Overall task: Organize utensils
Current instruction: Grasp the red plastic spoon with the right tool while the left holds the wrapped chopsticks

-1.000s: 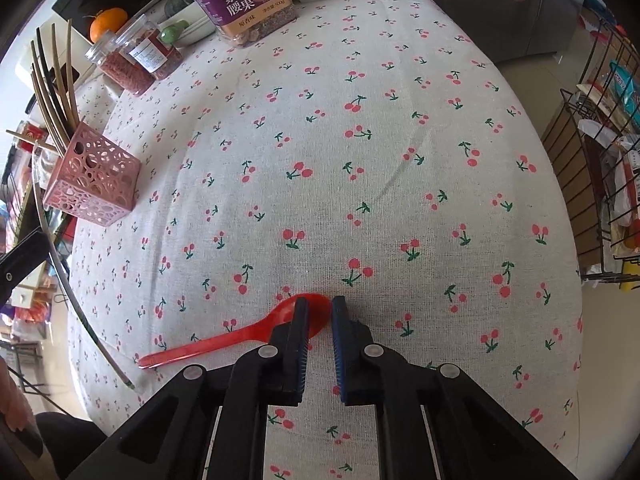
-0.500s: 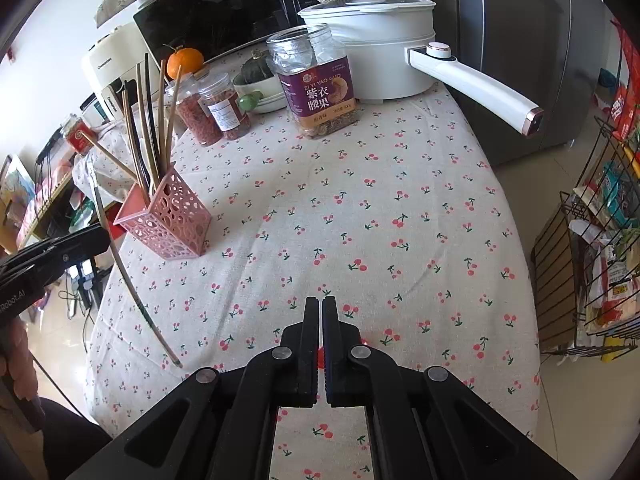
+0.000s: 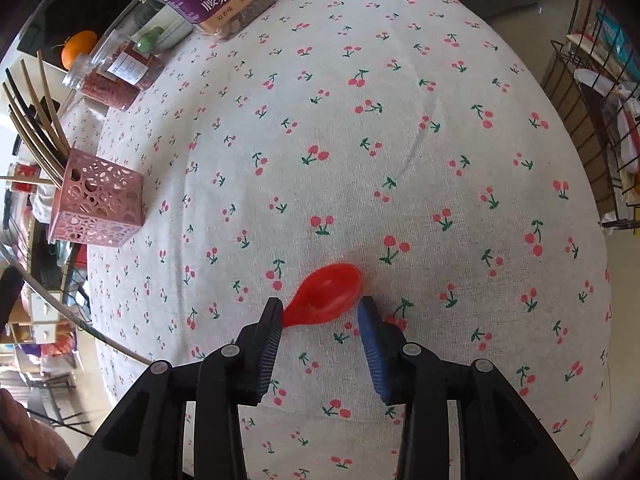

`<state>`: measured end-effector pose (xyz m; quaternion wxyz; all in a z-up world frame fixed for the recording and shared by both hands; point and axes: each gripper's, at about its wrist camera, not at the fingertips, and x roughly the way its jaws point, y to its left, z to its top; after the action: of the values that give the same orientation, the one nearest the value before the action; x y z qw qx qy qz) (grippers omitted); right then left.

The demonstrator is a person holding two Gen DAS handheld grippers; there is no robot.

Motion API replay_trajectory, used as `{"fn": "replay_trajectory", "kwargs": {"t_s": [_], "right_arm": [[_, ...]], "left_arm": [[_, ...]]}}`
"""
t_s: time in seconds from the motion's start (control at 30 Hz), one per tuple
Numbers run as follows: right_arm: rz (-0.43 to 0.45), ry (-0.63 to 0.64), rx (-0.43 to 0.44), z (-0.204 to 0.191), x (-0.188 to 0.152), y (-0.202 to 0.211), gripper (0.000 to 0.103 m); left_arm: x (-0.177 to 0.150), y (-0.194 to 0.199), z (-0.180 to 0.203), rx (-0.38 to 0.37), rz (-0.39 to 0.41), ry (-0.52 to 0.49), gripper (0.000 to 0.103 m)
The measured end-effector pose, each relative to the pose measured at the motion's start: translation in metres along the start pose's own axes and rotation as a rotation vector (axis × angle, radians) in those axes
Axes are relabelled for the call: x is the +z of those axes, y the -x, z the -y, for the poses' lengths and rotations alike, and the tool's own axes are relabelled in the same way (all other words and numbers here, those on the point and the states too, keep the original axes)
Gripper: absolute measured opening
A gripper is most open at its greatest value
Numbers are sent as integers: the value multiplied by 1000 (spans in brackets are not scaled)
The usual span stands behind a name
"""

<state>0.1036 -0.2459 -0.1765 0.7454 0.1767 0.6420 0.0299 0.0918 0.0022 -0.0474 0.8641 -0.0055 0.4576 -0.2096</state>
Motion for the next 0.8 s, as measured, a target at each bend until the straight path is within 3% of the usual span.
{"fn": "replay_trajectory", "kwargs": {"t_s": [0.1, 0.27, 0.33, 0.5, 0.57, 0.67, 0.8], "right_arm": [[12, 27, -37, -17, 6, -6, 47], [64, 137, -159, -51, 11, -18, 47], [87, 172, -208, -63, 12, -22, 47], [122, 219, -274, -84, 23, -33, 44], [131, 225, -274, -88, 28, -35, 37], [137, 254, -255, -95, 32, -37, 9], [126, 288, -226, -97, 34, -39, 5]], "left_arm": [[-2, 2, -5, 4, 0, 6, 10], [-6, 7, -17, 12, 1, 24, 10], [-8, 9, -22, 13, -1, 29, 5], [-11, 15, -31, 17, 7, 43, 5], [-13, 16, -33, 16, 8, 42, 5], [-17, 10, -34, 4, -18, 34, 5], [-22, -12, -34, -38, -99, 35, 10]]}}
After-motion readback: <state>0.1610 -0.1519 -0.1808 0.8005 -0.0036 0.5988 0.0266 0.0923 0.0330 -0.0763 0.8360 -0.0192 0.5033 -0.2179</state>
